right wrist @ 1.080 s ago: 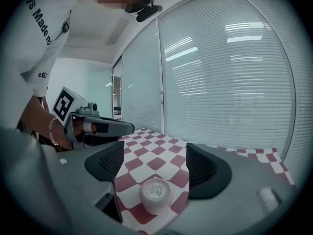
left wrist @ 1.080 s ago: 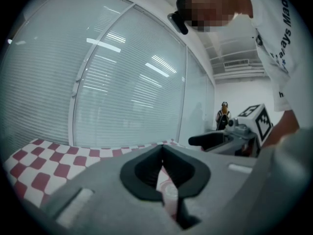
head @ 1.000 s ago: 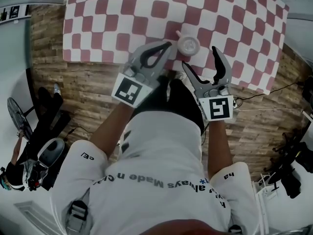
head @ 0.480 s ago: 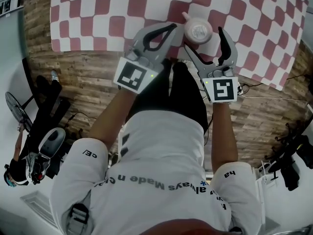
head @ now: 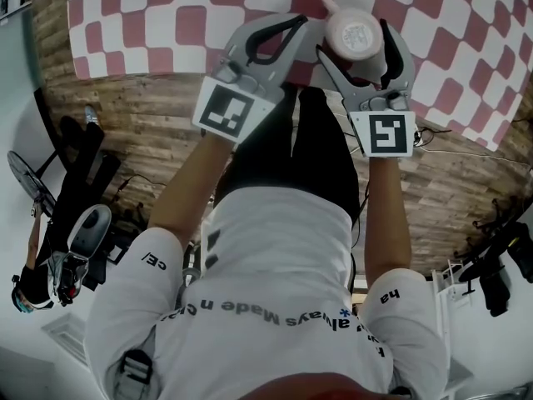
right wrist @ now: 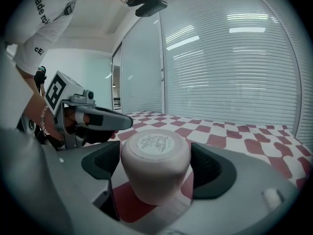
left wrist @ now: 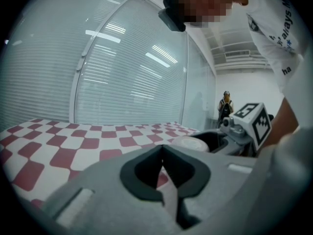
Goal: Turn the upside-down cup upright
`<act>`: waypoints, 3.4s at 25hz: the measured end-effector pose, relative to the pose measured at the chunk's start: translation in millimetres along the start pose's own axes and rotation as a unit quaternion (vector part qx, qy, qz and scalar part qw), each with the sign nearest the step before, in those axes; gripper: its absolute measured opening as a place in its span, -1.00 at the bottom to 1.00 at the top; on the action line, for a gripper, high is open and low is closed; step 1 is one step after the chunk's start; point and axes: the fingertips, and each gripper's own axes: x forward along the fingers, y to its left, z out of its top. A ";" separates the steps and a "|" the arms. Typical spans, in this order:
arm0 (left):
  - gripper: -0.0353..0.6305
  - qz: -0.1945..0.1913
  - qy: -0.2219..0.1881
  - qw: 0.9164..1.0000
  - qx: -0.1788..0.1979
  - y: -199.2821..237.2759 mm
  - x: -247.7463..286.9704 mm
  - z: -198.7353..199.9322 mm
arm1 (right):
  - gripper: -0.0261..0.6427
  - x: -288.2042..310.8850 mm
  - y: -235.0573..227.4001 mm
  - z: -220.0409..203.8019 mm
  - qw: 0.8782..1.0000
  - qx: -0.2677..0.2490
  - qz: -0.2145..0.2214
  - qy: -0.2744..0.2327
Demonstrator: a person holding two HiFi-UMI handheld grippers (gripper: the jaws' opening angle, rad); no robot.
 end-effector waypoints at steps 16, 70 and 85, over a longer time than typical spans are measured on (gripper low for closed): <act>-0.88 0.006 -0.002 1.000 0.000 -4.3 -13.7 11.9 | 0.37 -9.3 -4.1 17.8 1.000 0.011 -0.013 -0.020; -0.88 -0.009 -0.124 0.992 0.021 -75.7 -98.5 376.0 | 0.37 -178.9 23.9 397.2 0.994 -0.071 -0.020 -0.076; -0.88 -0.008 -0.119 0.993 0.013 -81.3 -102.0 373.5 | 0.37 -194.5 -8.0 386.8 0.987 0.103 -0.017 -0.119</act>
